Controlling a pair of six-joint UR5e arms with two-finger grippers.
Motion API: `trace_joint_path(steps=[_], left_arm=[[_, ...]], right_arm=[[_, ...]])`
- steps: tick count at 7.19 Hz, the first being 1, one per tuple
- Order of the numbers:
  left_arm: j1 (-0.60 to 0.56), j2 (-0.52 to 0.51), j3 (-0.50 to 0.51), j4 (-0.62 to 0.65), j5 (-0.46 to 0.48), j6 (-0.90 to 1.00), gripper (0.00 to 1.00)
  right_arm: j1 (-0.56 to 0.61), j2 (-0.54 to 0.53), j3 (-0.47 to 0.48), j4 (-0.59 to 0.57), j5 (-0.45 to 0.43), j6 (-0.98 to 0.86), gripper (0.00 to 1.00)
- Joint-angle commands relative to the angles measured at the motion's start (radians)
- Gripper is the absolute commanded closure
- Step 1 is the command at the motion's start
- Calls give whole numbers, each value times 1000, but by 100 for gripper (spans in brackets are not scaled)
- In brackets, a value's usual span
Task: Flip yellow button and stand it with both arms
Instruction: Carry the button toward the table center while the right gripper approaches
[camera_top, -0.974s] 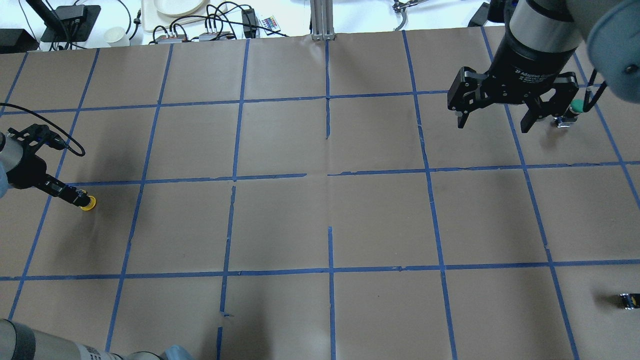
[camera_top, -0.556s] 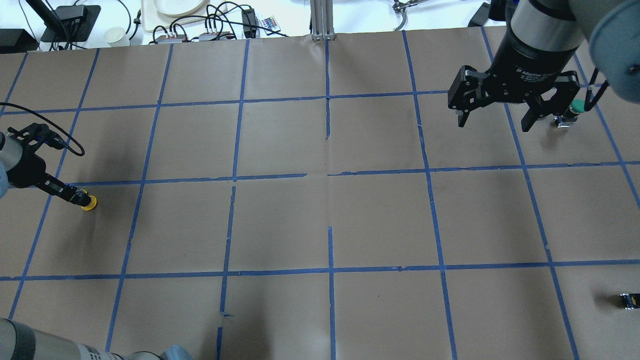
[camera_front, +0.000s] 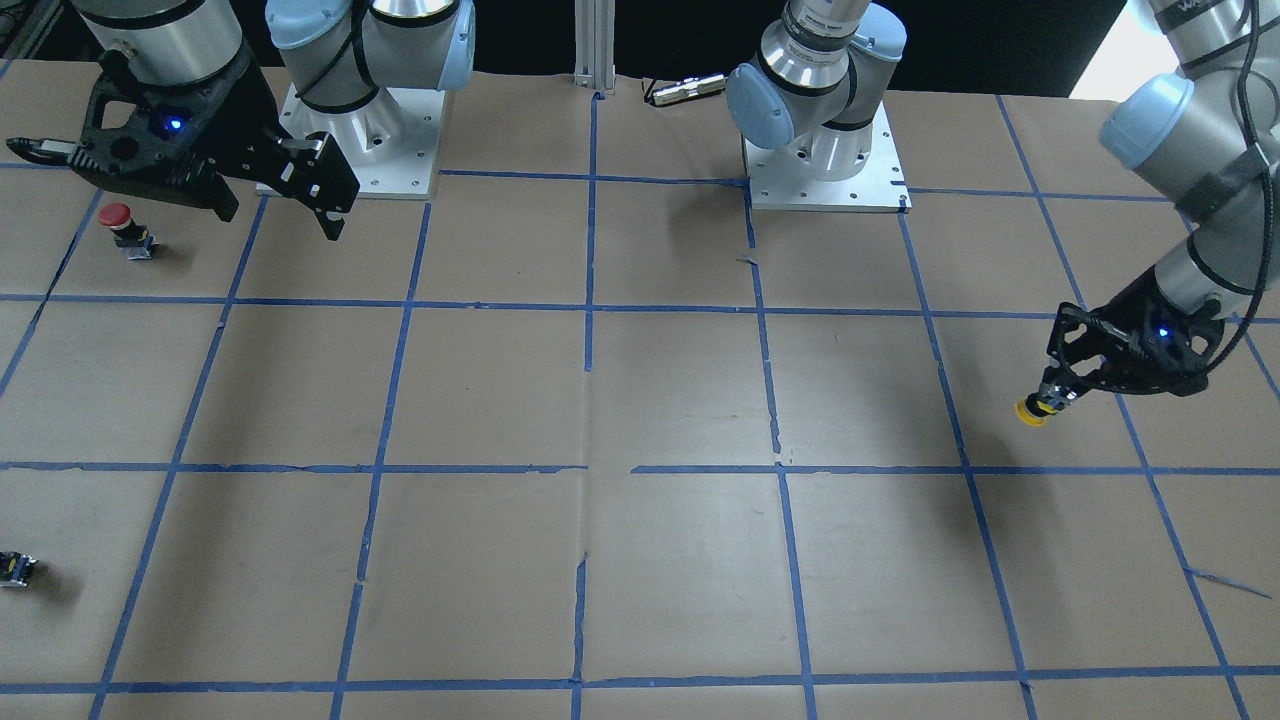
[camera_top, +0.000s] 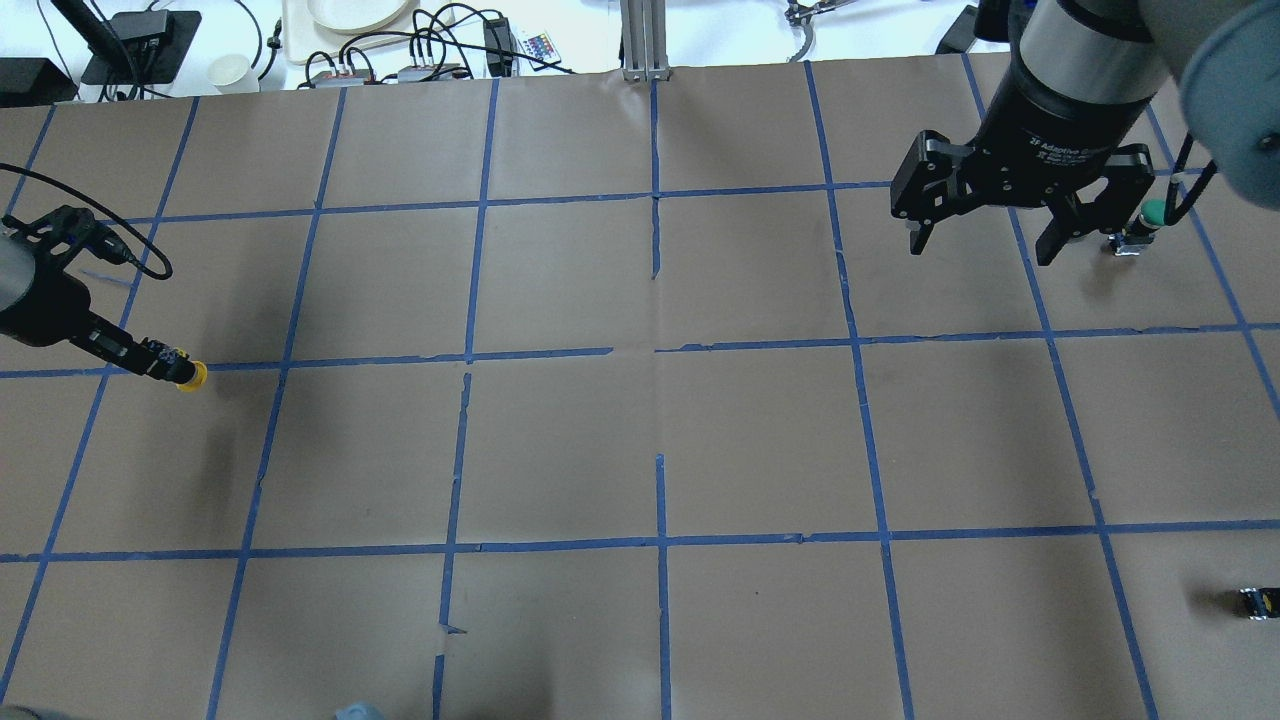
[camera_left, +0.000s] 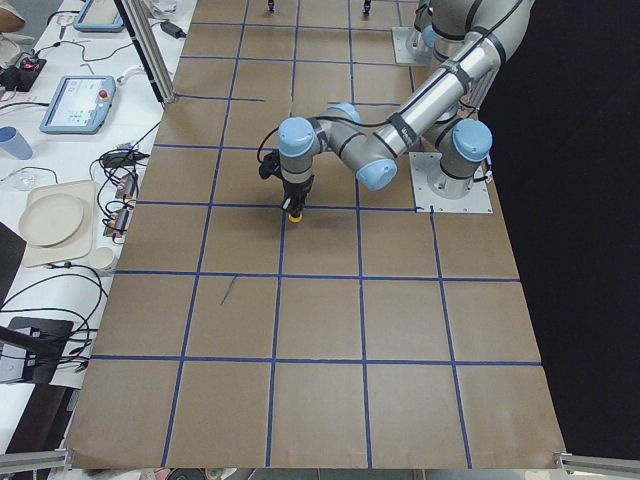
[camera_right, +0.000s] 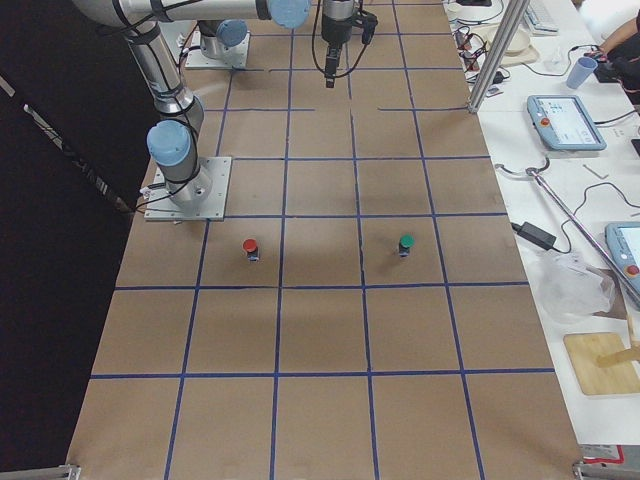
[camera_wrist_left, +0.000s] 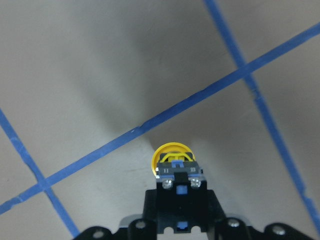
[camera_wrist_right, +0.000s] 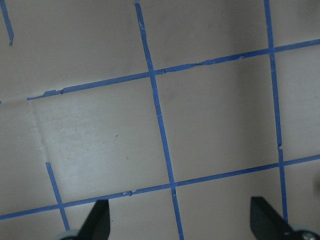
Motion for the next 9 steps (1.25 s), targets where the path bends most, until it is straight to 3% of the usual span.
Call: trace_joint_path(steps=[1,3,5,6,7,9], left_arm=[[-52,155,-9,-312,-160,-23,84],[-129,219,-6,-599,-411,-49,84],[-261,250,-9,-774,-677,-54,85],[-310,261,-9,-869,-845,-65,85],[-366,269,-9,-888,-915,-65,85],[-477,255,-11,-963,-1233,-68,85]], right_arm=[[0,-5,7,-81,-15,2,0],[-12,3,0,-66,49,115,0],[-50,-2,-6,38,293,459,0],[-57,-4,-3,81,397,490,0],[-69,-4,-5,171,512,508,0],[-188,-4,-2,336,742,513,0]])
